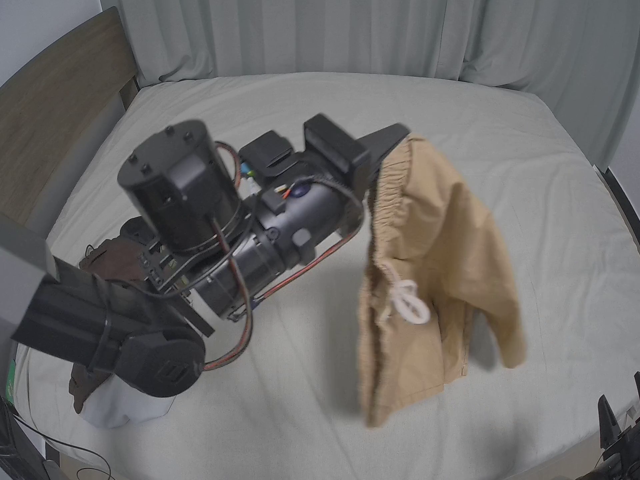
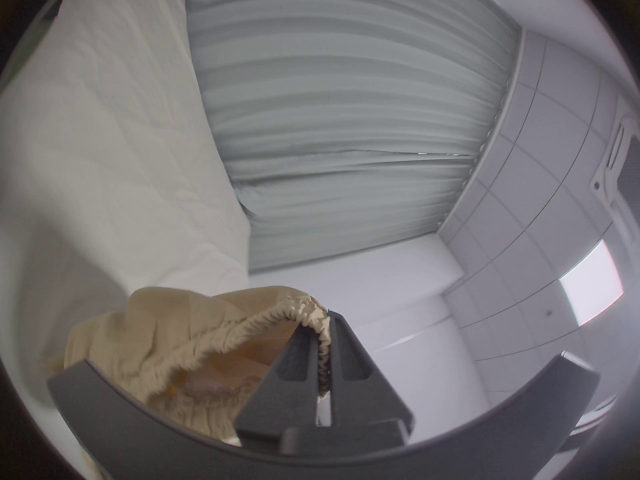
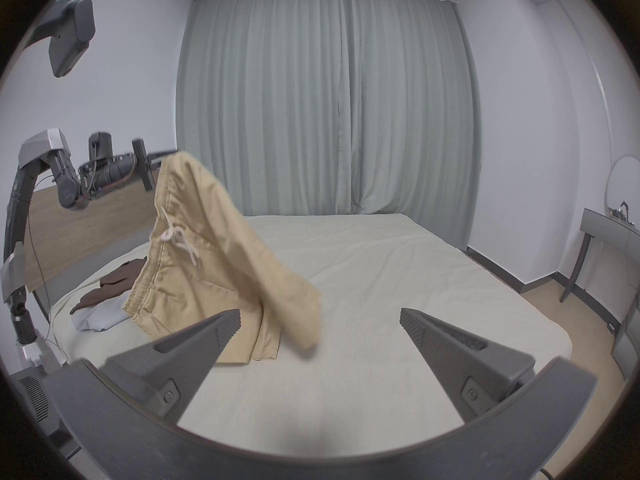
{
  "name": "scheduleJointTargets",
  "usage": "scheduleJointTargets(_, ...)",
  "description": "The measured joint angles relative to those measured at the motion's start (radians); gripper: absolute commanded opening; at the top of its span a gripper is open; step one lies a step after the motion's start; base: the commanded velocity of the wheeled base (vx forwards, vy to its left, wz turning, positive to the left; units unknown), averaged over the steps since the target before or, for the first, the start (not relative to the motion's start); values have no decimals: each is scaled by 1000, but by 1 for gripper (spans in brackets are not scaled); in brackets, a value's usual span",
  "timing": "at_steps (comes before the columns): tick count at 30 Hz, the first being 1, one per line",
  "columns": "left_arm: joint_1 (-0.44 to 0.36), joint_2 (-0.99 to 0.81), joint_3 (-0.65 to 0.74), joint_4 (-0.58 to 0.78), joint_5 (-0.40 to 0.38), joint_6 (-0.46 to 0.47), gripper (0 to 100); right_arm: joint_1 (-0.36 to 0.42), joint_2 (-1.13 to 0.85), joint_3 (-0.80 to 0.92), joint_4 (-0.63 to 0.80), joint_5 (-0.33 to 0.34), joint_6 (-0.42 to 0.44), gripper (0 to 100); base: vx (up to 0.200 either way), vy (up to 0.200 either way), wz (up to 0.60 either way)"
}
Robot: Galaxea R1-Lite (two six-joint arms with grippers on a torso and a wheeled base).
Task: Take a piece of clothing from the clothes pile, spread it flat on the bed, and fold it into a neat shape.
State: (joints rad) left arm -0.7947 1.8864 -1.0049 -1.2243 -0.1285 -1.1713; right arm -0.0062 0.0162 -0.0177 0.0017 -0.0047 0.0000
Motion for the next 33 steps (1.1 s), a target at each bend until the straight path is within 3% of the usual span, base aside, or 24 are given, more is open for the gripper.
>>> scheduleJointTargets(6,89,17,183,-115,-14,99,0,0,0,0,0,0,0,100,0,0,0)
scheduleJointTargets(11,153,60,349,-294,-27,180,0,0,0,0,0,0,1,100,0,0,0)
scheduleJointTargets(14,203,90,411,-318,-33,214,0,0,0,0,0,0,0,100,0,0,0)
scheduleJointTargets(24,321,141,464,-329,-30,311,0,0,0,0,0,1,-1,100,0,0,0)
scheduleJointTargets(33,397,176,486,-329,-32,462,0,0,0,0,0,2,-4,100,0,0,0)
